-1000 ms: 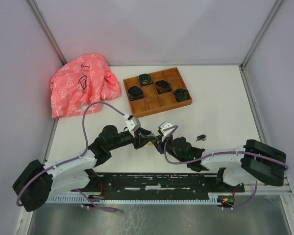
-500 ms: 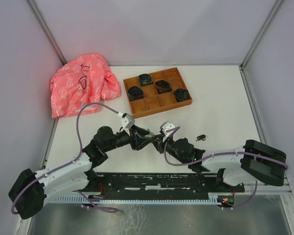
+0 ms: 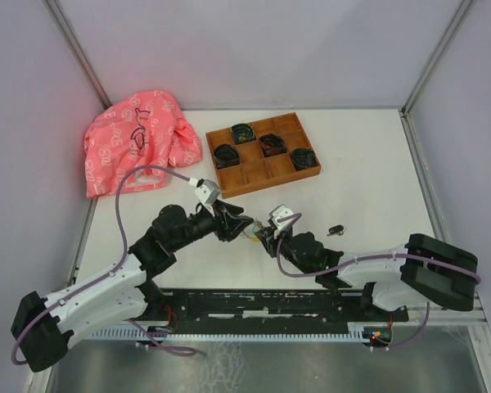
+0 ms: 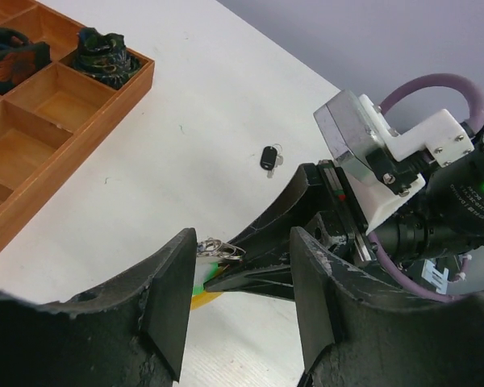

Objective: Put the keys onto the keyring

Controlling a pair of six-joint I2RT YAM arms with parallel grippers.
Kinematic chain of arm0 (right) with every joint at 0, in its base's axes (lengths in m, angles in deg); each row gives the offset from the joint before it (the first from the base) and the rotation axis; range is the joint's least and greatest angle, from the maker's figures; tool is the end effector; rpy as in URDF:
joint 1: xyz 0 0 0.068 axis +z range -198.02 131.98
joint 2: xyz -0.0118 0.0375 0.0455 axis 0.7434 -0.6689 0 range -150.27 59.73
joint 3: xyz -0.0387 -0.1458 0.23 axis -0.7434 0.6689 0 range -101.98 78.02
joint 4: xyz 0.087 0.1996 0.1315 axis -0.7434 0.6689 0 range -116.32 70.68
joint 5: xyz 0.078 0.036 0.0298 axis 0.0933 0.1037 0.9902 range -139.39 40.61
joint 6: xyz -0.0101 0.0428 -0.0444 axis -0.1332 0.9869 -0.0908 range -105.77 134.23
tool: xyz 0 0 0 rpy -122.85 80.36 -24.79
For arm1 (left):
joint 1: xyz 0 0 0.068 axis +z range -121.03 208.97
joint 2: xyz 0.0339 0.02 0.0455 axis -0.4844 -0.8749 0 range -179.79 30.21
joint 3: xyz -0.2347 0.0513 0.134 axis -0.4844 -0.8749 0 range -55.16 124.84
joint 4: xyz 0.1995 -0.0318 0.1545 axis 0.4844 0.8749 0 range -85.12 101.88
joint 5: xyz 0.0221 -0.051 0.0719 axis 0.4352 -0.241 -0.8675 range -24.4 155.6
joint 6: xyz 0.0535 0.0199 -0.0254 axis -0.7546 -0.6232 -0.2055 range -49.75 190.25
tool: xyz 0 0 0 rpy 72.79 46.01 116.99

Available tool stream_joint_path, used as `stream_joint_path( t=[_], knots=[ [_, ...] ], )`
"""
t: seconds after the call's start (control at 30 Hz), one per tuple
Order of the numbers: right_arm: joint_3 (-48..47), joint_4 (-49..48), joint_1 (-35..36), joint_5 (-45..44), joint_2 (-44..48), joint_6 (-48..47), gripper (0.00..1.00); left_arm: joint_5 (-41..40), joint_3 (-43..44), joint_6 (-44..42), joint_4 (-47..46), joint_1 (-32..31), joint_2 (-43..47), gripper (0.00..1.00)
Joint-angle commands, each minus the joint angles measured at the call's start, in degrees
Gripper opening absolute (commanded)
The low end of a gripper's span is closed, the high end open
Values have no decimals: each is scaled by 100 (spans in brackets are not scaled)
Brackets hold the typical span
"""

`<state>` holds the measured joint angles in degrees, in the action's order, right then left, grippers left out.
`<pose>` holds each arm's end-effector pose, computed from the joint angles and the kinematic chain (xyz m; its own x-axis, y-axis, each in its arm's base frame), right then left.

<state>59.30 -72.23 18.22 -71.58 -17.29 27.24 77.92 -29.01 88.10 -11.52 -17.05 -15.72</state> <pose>0.1177 0.2228 0.1773 -0.2415 -0.0311 -0.9699 -0.6614 0.7366 0.1411 0.1306 -0.1499 0.2738 -0.2997 -0.1206 -0.9464 0.7974 0.5129 -0.3179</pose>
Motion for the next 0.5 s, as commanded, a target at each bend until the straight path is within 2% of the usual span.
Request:
stream_joint_path(
  t=[0.0, 0.1, 0.2, 0.37, 0.47],
  knots=[
    [-2, -410, -14, -153, -11, -54, 1, -339, 285, -6, 112, -16, -3, 55],
    [37, -492, -14, -153, 18, -38, 0, -703, 235, 358, 101, -20, -131, 50],
    [59, -520, -14, -161, 45, -20, 1, -952, 94, 869, -155, -5, -252, 50],
    [108, -562, -14, -145, 117, -18, 0, -916, -86, 1421, -539, 111, -505, 49],
    [122, -571, -14, -127, 160, -18, 1, -609, -238, 1735, -850, 289, -615, 49]
  ],
)
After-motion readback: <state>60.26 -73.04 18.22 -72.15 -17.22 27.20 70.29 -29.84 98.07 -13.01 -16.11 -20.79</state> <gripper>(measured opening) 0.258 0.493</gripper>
